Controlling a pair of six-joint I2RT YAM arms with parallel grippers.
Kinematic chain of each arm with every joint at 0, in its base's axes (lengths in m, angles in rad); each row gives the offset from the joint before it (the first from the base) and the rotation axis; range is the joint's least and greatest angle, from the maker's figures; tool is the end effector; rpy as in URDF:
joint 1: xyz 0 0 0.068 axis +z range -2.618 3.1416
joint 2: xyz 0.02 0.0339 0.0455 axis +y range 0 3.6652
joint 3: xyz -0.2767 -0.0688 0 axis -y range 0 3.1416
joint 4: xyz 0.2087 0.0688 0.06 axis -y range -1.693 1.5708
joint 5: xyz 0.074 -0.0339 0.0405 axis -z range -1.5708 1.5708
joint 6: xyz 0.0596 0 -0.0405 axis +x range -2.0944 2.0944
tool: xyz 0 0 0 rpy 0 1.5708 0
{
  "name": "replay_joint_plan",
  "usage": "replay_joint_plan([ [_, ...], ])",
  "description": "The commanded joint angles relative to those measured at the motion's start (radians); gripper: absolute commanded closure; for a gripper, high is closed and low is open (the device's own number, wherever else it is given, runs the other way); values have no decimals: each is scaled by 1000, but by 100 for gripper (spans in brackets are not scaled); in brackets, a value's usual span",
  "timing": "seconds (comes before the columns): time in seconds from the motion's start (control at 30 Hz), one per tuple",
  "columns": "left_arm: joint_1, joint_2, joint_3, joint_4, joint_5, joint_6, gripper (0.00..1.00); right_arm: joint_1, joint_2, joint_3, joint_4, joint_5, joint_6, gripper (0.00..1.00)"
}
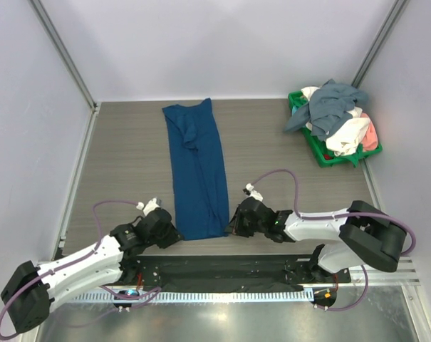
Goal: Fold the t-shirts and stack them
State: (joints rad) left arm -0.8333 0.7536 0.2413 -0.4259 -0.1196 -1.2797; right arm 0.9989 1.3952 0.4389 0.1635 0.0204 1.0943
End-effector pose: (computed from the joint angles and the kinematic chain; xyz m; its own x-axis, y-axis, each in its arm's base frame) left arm 0.0781 -0.0754 0.1454 -0.8142 -0.5182 -0.2619 -0.3222 0.7784 -0.5387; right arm 0.1281 0.1968 0.1549 -0.9170 0.2168 -0.3348 -0.0395 0.7860 0.6170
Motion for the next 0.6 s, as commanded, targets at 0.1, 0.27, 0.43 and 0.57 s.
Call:
replay_joint_plan([
  [0.1,-128,-6,58,-125,-78,-55,100,27,-107,-75,-237,62,-28,99],
  [0.27,-243,-8,134,-203,-156,-116,100,79,-202,-83,-323,84,12,99],
  [0.43,-282,50,343,-338,-285,-38,100,84,-331,42,-475,170,-37,99],
  [0.57,-282,148,488,-390,-385,45,100,43,-334,210,-602,194,-123,99],
])
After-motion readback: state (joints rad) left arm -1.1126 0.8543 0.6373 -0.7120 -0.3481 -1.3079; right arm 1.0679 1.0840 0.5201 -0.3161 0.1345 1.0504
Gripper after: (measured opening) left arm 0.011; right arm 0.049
